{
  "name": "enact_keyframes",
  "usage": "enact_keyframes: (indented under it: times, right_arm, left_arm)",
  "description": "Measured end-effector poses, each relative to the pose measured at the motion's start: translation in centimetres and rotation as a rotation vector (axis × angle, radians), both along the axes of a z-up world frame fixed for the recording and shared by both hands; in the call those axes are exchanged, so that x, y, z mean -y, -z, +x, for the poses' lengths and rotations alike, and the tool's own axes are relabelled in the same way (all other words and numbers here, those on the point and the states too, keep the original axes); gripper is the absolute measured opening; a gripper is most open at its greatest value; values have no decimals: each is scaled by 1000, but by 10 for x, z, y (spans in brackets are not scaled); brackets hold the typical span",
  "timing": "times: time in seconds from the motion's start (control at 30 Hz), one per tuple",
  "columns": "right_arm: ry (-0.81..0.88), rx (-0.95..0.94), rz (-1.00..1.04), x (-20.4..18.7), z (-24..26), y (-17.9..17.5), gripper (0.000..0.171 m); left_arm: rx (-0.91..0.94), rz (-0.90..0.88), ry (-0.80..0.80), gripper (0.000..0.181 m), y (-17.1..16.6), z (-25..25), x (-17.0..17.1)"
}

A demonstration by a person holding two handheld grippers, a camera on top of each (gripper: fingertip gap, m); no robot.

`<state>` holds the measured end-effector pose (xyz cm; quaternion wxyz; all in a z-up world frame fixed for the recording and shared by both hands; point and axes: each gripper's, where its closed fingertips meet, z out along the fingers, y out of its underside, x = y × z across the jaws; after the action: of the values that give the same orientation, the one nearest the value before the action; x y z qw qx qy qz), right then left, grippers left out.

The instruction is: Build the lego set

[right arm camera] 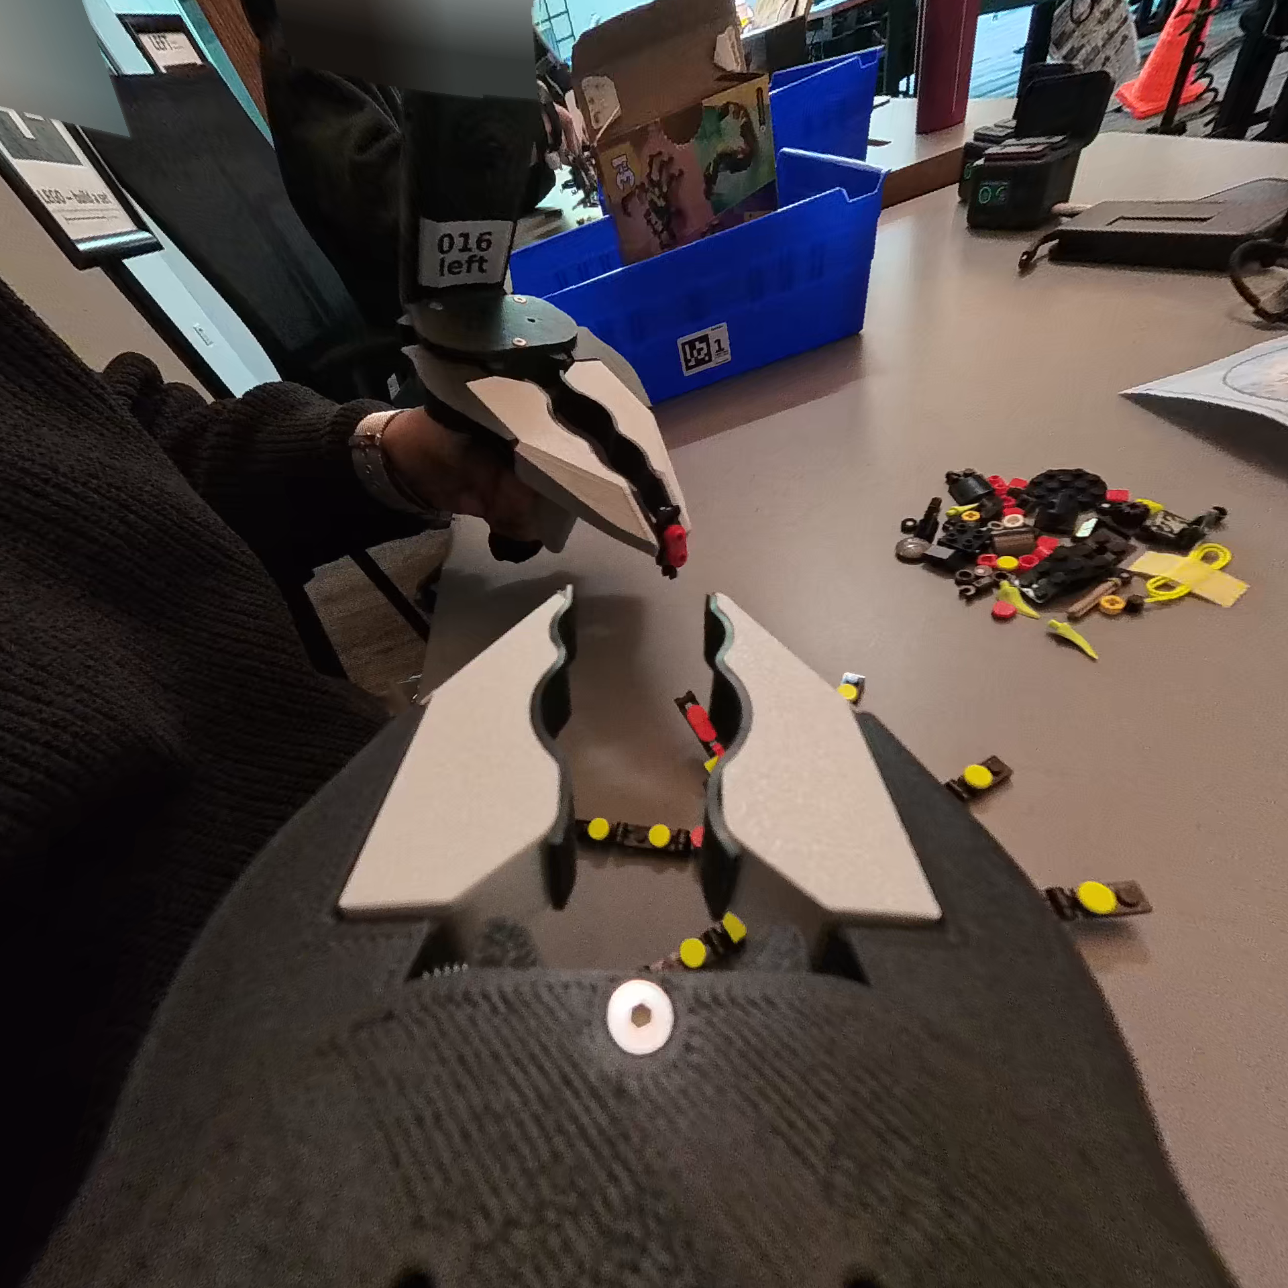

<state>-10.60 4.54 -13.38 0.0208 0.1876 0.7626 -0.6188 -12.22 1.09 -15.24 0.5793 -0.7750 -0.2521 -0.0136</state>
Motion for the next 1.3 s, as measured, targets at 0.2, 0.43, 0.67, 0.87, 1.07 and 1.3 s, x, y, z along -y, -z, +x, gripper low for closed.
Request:
enact_keyframes:
  times: [0.2, 0.43, 0.67, 0.87, 1.07, 1.3]
  right_arm:
    - [10, -7, 4, -1, -2, 0, 37]
    - [61, -32, 22, -4, -9, 2, 51]
    - [36, -9, 20, -2, -5, 2, 52]
    - [38, -28, 32, -2, -5, 2, 54]
    - [40, -35, 38, -2, -5, 3, 53]
    - [41, -42, 41, -2, -5, 3, 53]
  left_arm:
    - [3, 1, 8, 5, 1, 1, -1]
    - [-28, -26, -6, 5, 3, -3, 4]
    - [-5, 5, -16, 5, 0, -6, 7]
    - [-8, 0, -10, 5, 1, -4, 6]
    - [-10, 0, -7, 5, 1, -4, 6]
    - [-13, -3, -4, 5, 2, -3, 5]
